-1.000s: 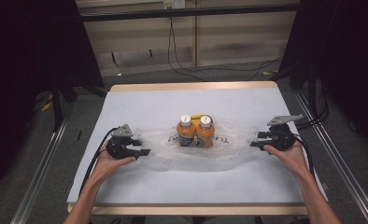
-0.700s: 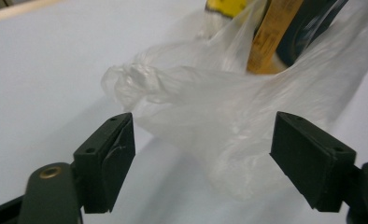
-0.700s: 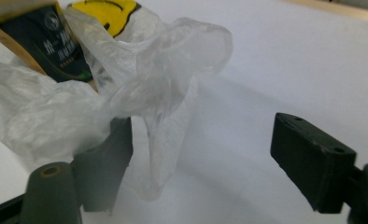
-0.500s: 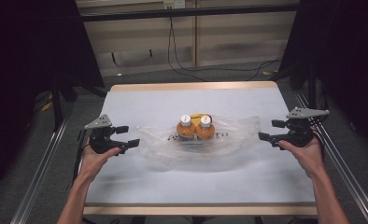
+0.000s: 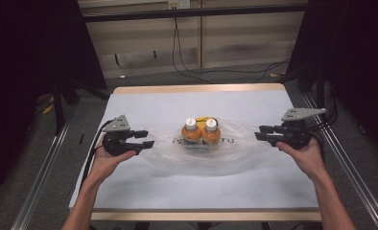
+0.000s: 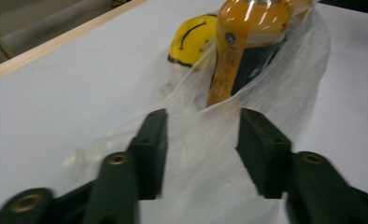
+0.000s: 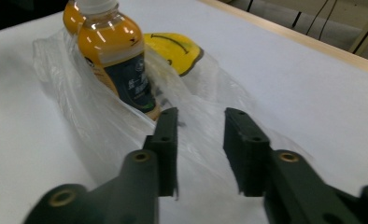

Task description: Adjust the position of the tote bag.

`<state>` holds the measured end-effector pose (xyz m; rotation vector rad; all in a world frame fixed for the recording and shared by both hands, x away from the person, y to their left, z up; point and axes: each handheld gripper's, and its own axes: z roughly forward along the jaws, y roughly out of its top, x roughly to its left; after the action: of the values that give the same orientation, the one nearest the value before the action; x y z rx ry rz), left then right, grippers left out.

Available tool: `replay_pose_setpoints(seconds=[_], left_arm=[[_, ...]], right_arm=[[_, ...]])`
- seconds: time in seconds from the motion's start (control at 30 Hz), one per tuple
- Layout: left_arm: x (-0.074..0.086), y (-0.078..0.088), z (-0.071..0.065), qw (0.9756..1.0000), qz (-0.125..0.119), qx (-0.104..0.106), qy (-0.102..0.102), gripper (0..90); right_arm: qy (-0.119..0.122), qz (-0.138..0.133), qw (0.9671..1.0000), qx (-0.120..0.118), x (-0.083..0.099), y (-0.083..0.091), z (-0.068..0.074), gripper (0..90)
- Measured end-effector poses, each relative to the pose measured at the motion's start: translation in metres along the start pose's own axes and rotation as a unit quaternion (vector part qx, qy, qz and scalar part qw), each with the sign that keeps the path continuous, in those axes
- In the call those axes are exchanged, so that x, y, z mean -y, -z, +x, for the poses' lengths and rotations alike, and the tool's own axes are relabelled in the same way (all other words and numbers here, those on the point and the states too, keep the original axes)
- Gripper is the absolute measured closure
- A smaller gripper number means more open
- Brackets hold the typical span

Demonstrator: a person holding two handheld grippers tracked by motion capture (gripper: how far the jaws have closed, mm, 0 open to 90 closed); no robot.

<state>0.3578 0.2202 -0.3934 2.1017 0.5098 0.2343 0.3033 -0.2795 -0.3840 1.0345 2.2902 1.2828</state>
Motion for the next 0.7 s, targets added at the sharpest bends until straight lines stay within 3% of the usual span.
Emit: replay_pose_setpoints(seconds=[0.03, 0.07, 0.13, 0.17, 0.23, 0.47, 0.57, 0.7], left_arm=[[-0.003, -0.004, -0.002, 0.9999, 0.000, 0.010, -0.003, 58.8], [-0.007, -0.008, -0.003, 0.9996, 0.007, 0.021, -0.016, 66.2], [-0.010, -0.022, -0.006, 0.9990, 0.013, 0.038, -0.019, 68.9], [-0.012, -0.034, -0.006, 0.9988, 0.029, 0.034, -0.021, 74.4], [-0.014, -0.045, -0.004, 0.9978, 0.043, 0.046, -0.022, 76.5], [-0.020, -0.074, -0.002, 0.9969, 0.055, 0.053, -0.015, 79.5], [-0.021, -0.086, -0.004, 0.9955, 0.075, 0.054, -0.021, 79.4], [-0.028, -0.092, -0.001, 0.9963, 0.067, 0.054, -0.011, 79.4]], right_arm=[[0.008, 0.005, 0.9999, -0.006, -0.003, -0.005, 0.003, 71.3], [0.014, 0.014, 0.9997, -0.013, -0.006, -0.011, 0.006, 71.4], [0.024, 0.026, 0.9989, -0.032, -0.012, -0.023, 0.011, 74.0], [0.030, 0.036, 0.9981, -0.040, -0.016, -0.031, 0.014, 80.0], [0.039, 0.048, 0.9970, -0.048, -0.021, -0.042, 0.016, 85.9], [0.053, 0.088, 0.9921, -0.072, -0.032, -0.075, 0.019, 90.0], [0.055, 0.097, 0.9904, -0.081, -0.032, -0.086, 0.021, 90.0], [0.060, 0.115, 0.9886, -0.078, -0.031, -0.095, 0.020, 90.0]])
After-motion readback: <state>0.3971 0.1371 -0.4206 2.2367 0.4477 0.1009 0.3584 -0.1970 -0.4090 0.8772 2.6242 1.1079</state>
